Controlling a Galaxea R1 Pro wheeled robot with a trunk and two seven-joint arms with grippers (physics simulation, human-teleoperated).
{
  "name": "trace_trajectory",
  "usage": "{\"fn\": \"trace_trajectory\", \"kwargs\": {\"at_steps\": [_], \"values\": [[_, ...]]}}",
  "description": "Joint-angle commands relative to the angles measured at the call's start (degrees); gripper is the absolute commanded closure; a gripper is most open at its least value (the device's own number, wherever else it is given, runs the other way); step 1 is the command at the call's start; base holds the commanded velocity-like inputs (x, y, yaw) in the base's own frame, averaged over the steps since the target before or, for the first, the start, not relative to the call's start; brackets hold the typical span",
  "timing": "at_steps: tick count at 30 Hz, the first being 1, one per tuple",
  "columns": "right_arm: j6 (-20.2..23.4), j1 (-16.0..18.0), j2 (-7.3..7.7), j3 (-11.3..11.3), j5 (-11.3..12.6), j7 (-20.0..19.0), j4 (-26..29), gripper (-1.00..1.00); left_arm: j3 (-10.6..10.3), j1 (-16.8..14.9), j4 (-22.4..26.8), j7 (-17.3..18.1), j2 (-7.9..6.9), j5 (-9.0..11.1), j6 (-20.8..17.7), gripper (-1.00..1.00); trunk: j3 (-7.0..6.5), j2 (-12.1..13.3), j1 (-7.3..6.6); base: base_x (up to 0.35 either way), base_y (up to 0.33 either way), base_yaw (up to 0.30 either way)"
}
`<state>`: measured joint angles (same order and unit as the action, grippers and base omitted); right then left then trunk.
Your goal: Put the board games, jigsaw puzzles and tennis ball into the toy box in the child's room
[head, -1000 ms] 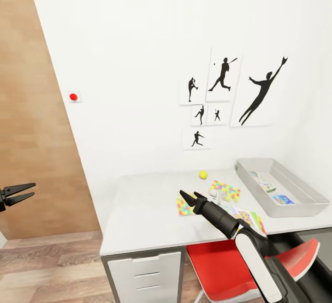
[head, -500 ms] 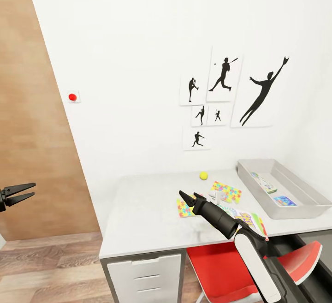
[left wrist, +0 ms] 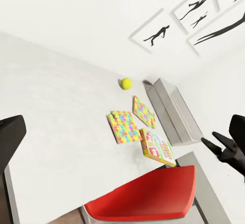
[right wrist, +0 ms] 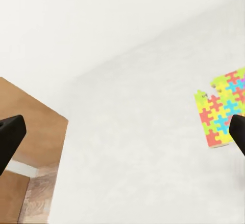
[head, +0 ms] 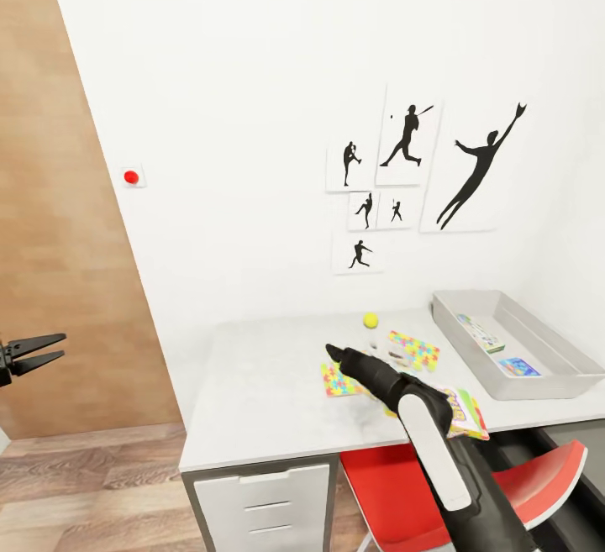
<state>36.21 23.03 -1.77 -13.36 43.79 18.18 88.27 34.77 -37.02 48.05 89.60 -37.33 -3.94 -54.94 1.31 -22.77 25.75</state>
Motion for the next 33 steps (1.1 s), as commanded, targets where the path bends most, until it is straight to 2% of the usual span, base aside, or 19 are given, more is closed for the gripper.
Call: {"fn": "trace_trajectory", "kwargs": {"at_steps": [1,3,4,6,8,9,11,13,17,21,27,33], "values": [[2.0,2.0,-0.58,0.0,0.6,2.4,-0.6,-1.0,0.1,-0.1,0.0,0.4,0.02,-0.4,-0.6,-1.0,0.15,-0.1,0.04,0.0,0.0,0.0],[7.5,8.2,-2.49,0.0,0.9,7.9,-3.7,-1.0,0.1,-0.1,0.0,0.4,0.05,-0.4,-0.6,-1.0,0.15,-0.1,0.04,0.0,0.0,0.0],[8.4,9.7,-2.97,0.1,0.9,9.0,-4.7,-1.0,0.0,-0.1,0.0,0.4,0.05,-0.4,-0.6,-1.0,0.15,-0.1,0.04,0.0,0.0,0.0],[10.7,15.7,-4.58,0.3,1.1,12.0,-10.0,-1.0,0.0,-0.1,0.0,0.4,0.06,-0.4,-0.6,-1.0,0.15,-0.1,0.04,0.0,0.0,0.0],[11.7,21.7,-5.34,0.9,1.2,13.3,-17.5,-1.0,0.0,-0.1,0.0,0.4,0.07,-0.4,-0.6,-1.0,0.15,-0.1,0.04,0.018,0.0,0.0],[11.8,23.0,-5.45,1.0,1.2,13.5,-19.7,-1.0,0.0,-0.1,0.0,0.4,0.07,-0.4,-0.6,-1.0,0.15,-0.1,0.04,0.047,0.007,0.0],[11.8,27.5,-5.7,1.4,1.2,13.9,-28.0,-1.0,0.0,-0.1,0.0,0.4,0.07,-0.4,-0.6,-1.0,0.15,-0.1,0.04,0.106,0.077,0.0],[11.7,29.3,-5.75,1.7,1.2,14.0,-32.6,-1.0,0.0,-0.1,0.0,0.4,0.07,-0.4,-0.6,-1.0,0.15,-0.1,0.04,0.152,0.147,0.0],[10.9,30.6,-5.45,3.0,1.2,14.0,-36.4,-1.0,0.1,-0.1,-0.1,0.4,0.07,-0.4,-0.6,-1.0,0.15,-0.1,0.04,0.195,0.194,0.0],[10.0,30.9,-4.96,4.8,1.1,13.8,-37.5,-1.0,0.1,-0.1,-0.1,0.4,0.04,-0.4,-0.6,-1.0,0.16,-0.1,0.04,0.231,0.194,0.0],[9.6,31.1,-4.32,5.9,0.8,14.0,-38.2,-1.0,0.1,-0.1,-0.1,0.4,-0.01,-0.5,-0.5,-1.0,0.51,-0.1,0.04,0.114,0.053,0.0],[9.5,31.1,-1.62,6.1,0.9,14.1,-38.6,-1.0,0.1,-0.1,-0.1,0.4,-0.02,-0.5,-0.5,-1.0,1.05,-0.1,0.04,0.013,0.006,0.0]]}}
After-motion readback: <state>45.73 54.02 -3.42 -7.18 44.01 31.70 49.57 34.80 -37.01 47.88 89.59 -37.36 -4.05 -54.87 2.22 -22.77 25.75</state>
